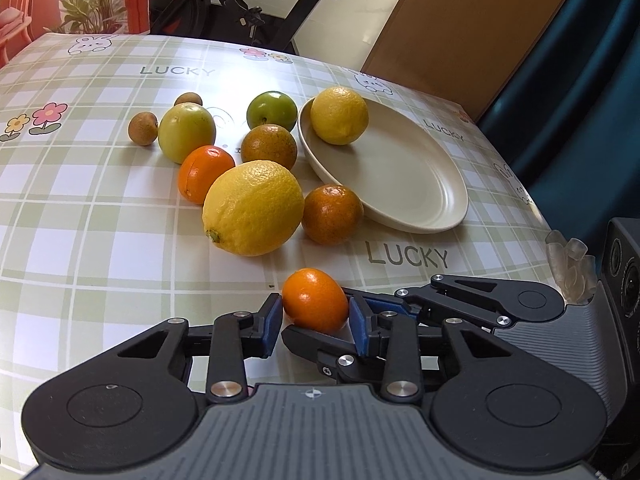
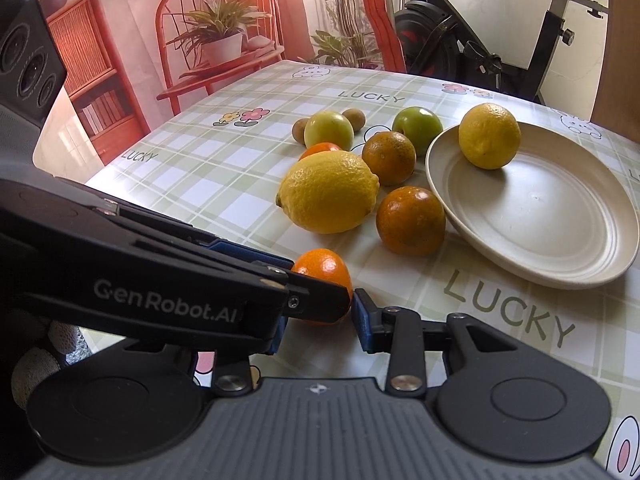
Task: Organize fruits
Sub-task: 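Carry the small orange with the left tool onto the plate and release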
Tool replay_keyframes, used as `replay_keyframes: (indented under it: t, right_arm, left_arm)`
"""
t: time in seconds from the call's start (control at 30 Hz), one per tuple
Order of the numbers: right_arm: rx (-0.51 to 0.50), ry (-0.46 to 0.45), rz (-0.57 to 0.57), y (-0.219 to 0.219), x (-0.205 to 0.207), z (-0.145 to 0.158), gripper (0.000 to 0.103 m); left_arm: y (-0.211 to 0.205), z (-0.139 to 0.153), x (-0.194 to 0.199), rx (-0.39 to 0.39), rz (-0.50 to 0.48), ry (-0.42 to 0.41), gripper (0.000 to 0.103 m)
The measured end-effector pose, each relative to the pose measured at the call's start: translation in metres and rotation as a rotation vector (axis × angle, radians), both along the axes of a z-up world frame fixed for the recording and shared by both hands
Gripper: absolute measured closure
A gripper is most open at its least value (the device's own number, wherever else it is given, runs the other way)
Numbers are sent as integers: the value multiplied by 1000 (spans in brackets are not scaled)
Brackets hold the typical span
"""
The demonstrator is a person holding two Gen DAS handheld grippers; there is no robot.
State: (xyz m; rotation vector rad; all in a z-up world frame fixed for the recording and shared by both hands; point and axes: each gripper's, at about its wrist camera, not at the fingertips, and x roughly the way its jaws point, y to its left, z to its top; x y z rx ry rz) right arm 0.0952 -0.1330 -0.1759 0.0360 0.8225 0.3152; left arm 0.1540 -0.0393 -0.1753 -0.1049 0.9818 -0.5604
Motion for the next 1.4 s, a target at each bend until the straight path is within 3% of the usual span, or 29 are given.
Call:
replay_keyframes:
  t: [0.27, 0.6, 0.9, 1.07, 1.4]
  right_arm:
    - [-19, -49, -21, -2, -4, 12, 66]
    - [-22, -141, -147, -38, 3, 42, 66]
    - [-37, -142, -155, -64, 43, 49, 66]
    - [-71, -113, -121, -66, 71, 38, 66]
    - [-46, -56, -109, -76, 99, 16, 66]
  left_arm:
    - [-11, 24, -3, 15, -49, -85, 65]
    - [-58, 56, 18, 32, -115, -188, 65]
    - [-76, 55, 65, 45, -118, -161, 65]
    - [-78, 41, 88, 72, -101, -131, 66]
    - [-79, 20, 113, 80, -94, -83, 65]
